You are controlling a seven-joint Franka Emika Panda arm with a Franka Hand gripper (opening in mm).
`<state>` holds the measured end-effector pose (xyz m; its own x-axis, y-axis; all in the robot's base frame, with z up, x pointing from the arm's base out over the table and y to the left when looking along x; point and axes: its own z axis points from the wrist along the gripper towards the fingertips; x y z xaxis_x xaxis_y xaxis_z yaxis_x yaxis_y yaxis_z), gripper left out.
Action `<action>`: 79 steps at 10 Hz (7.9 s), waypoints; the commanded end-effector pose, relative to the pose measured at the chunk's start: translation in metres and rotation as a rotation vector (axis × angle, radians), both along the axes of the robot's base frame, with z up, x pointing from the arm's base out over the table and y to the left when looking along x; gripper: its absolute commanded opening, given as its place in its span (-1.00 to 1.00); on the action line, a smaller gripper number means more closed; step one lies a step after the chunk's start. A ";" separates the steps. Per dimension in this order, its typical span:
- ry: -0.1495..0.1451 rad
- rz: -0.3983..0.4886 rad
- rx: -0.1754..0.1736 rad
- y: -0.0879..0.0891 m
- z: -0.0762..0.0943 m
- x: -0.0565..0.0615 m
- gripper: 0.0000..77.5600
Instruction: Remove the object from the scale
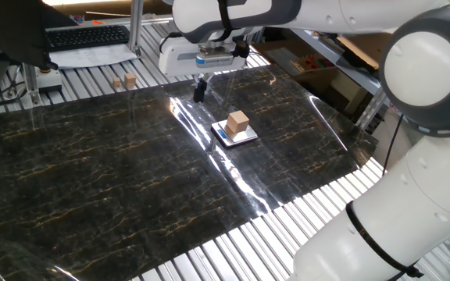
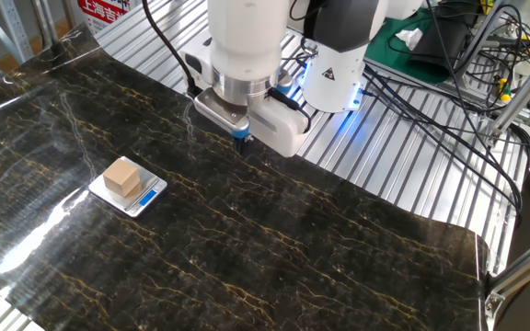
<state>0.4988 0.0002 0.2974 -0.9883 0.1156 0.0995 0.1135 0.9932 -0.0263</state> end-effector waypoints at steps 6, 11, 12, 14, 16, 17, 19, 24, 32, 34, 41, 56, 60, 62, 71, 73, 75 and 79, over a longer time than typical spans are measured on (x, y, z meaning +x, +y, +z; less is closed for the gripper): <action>0.000 -0.006 0.012 0.000 0.000 -0.001 -1.00; -0.001 -0.006 0.019 0.001 -0.001 -0.001 -1.00; -0.001 -0.005 0.020 0.001 -0.003 0.000 -1.00; -0.001 -0.006 0.022 0.002 -0.006 0.000 -1.00; -0.002 -0.006 0.022 0.003 -0.008 -0.001 -1.00; -0.004 -0.008 0.022 0.004 -0.010 -0.002 -1.00; -0.007 -0.007 0.021 0.004 -0.013 -0.002 -1.00; -0.017 -0.006 0.015 -0.002 -0.036 0.000 -1.00; -0.038 0.018 0.012 -0.035 -0.075 0.016 -1.00; -0.037 0.015 0.011 -0.034 -0.081 0.017 -1.00; -0.054 0.044 0.011 -0.036 -0.100 0.023 -1.00; -0.052 0.075 0.007 -0.076 -0.110 0.056 -1.00; -0.058 0.145 0.011 -0.133 -0.114 0.071 -1.00; -0.059 0.159 0.011 -0.146 -0.117 0.079 -1.00; -0.057 0.193 0.009 -0.176 -0.122 0.086 -1.00; -0.055 0.196 0.012 -0.177 -0.125 0.087 -1.00; -0.048 0.185 0.012 -0.176 -0.125 0.087 -1.00; -0.041 0.091 0.004 -0.176 -0.125 0.087 -1.00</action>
